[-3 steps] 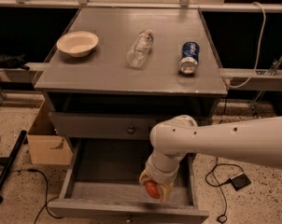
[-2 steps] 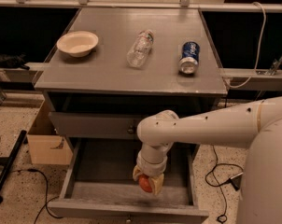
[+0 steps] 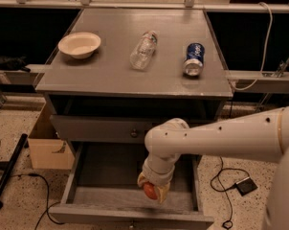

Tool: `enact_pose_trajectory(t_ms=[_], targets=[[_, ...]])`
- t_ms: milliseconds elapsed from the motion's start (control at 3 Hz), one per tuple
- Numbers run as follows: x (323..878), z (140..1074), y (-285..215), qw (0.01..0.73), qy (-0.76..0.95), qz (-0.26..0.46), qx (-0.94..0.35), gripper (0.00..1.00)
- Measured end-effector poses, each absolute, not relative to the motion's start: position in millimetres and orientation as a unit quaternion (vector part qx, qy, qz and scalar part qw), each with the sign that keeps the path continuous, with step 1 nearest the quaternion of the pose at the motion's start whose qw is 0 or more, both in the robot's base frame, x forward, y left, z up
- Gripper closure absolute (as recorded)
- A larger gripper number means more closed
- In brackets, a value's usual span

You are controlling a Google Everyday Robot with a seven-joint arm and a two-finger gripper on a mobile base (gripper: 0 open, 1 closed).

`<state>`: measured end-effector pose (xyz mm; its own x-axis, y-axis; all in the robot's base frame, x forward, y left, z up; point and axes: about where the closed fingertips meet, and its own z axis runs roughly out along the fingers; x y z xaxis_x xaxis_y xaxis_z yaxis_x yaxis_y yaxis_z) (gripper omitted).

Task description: Place apple into middle drawer

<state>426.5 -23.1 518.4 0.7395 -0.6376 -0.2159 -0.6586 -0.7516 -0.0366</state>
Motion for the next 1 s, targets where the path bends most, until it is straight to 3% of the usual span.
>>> enact_pose_trajectory(t_ms=[333, 1000], targets=[[418.6, 527.9, -22.9, 0.088, 0.355, 0.032, -0.93, 1.0], [429.8, 497.0, -21.5, 0.072, 0.372, 0.051, -0.924, 1.0]])
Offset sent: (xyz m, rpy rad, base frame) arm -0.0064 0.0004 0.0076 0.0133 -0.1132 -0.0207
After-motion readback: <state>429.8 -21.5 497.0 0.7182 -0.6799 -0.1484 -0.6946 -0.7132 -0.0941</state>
